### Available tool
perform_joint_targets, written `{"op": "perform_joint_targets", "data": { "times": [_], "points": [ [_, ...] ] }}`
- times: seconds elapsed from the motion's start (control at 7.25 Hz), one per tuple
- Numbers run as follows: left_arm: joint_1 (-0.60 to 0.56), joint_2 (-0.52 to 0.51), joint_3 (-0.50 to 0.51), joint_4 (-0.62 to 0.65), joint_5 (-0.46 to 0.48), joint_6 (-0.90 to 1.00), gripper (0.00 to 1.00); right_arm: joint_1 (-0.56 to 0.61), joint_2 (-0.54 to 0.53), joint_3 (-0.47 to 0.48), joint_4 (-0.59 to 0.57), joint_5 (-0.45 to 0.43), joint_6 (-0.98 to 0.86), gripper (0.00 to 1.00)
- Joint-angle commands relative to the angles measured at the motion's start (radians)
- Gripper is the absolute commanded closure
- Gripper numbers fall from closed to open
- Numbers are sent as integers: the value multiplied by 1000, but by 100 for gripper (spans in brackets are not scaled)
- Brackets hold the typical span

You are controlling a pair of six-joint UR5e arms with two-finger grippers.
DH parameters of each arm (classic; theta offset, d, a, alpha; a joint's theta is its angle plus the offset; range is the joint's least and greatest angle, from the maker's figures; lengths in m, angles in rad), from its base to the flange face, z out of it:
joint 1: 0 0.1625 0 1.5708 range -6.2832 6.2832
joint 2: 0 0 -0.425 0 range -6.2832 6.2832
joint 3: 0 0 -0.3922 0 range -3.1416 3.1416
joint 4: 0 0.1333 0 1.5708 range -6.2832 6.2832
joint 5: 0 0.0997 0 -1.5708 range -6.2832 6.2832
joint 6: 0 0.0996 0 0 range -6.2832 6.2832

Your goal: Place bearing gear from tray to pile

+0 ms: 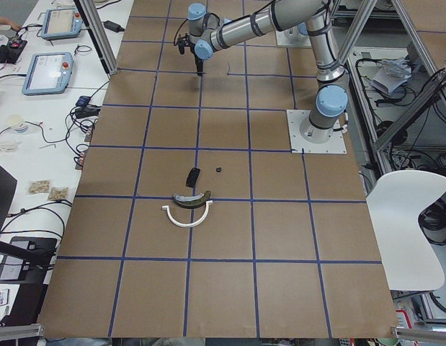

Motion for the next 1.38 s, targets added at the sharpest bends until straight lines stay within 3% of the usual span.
{"op": "perform_joint_targets", "data": {
  "times": [0.0, 0.28, 0.55, 0.69, 0.83, 1.24],
  "points": [
    [-1, -31, 2, 23, -1, 14, 17, 2, 2, 2, -28, 12, -8, 0],
    [-1, -35, 0, 23, -7, 10, 30, 6, 22, 0, -98, 14, 2, 0],
    [-1, -47, 0, 23, -5, 13, 51, 44, 33, 0, -116, 2, 6, 0],
    [1, -46, -1, 23, -10, 31, 79, 45, 36, 0, -116, 1, 4, 0],
    [1, -44, -3, 21, -12, 39, 93, 45, 34, 0, -116, 1, 4, 0],
    [21, -15, -7, 5, -7, 77, 98, 45, 33, -4, -116, 4, 6, 0]
  ]
}}
